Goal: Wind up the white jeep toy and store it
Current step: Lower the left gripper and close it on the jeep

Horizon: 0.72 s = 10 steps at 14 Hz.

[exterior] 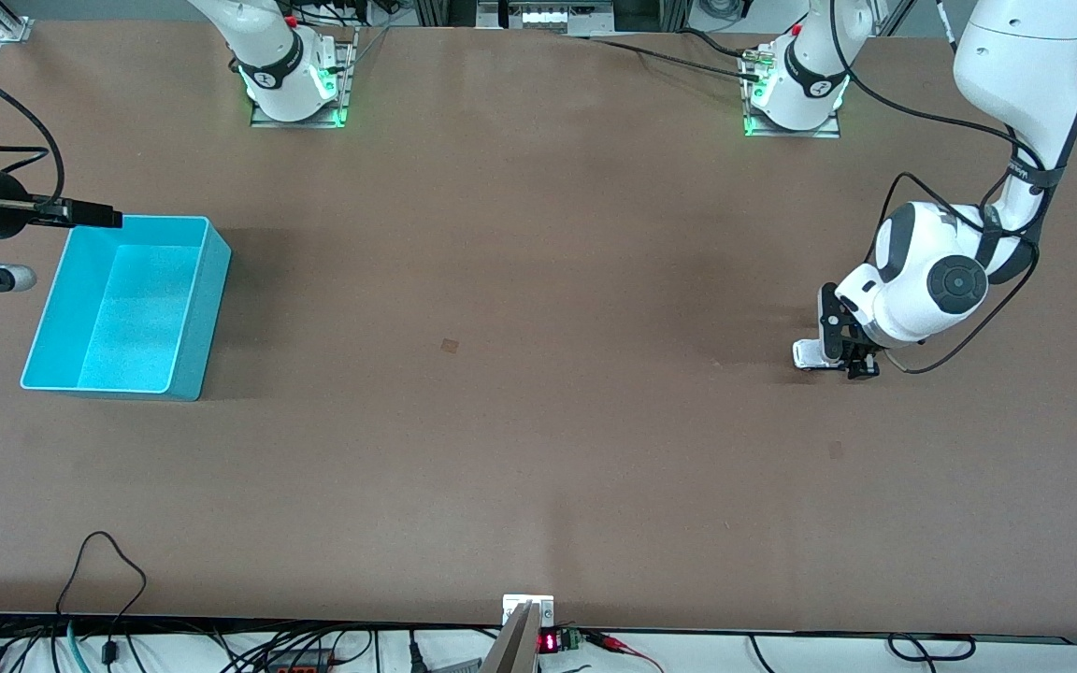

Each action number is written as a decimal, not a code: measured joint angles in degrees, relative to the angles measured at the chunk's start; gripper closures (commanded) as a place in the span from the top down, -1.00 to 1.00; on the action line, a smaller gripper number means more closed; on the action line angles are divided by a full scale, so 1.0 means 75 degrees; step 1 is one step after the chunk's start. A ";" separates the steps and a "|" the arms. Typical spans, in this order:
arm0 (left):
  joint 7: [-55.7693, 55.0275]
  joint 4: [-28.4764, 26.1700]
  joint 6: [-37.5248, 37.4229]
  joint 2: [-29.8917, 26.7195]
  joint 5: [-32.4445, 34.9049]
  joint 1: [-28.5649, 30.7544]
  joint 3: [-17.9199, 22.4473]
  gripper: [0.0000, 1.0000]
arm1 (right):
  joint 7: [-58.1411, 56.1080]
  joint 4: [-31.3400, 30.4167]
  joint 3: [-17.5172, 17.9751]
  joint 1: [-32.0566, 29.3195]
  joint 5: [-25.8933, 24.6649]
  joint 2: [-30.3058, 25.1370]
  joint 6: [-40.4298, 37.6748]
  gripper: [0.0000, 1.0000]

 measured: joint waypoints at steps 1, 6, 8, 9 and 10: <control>0.0004 0.0000 0.0042 0.0008 0.0000 0.0003 0.0000 -0.24 | 0.0000 0.0000 0.0000 0.0000 0.0000 0.0000 -0.0002 1.00; 0.0212 0.0004 -0.0042 -0.0005 0.0000 0.0043 0.0000 -0.38 | 0.0000 0.0000 0.0000 0.0000 0.0000 0.0000 -0.0004 1.00; 0.0274 0.0004 -0.0111 -0.0017 0.0000 0.0046 0.0000 -0.43 | 0.0000 0.0000 0.0000 0.0000 0.0001 0.0000 -0.0004 1.00; 0.0280 0.0004 -0.0127 -0.0020 0.0000 0.0046 -0.0002 -0.44 | 0.0000 0.0000 0.0000 0.0000 0.0001 0.0000 -0.0004 1.00; 0.0281 0.0004 -0.0130 -0.0021 0.0000 0.0046 -0.0007 -0.45 | 0.0000 0.0000 0.0000 0.0000 0.0001 0.0000 -0.0004 1.00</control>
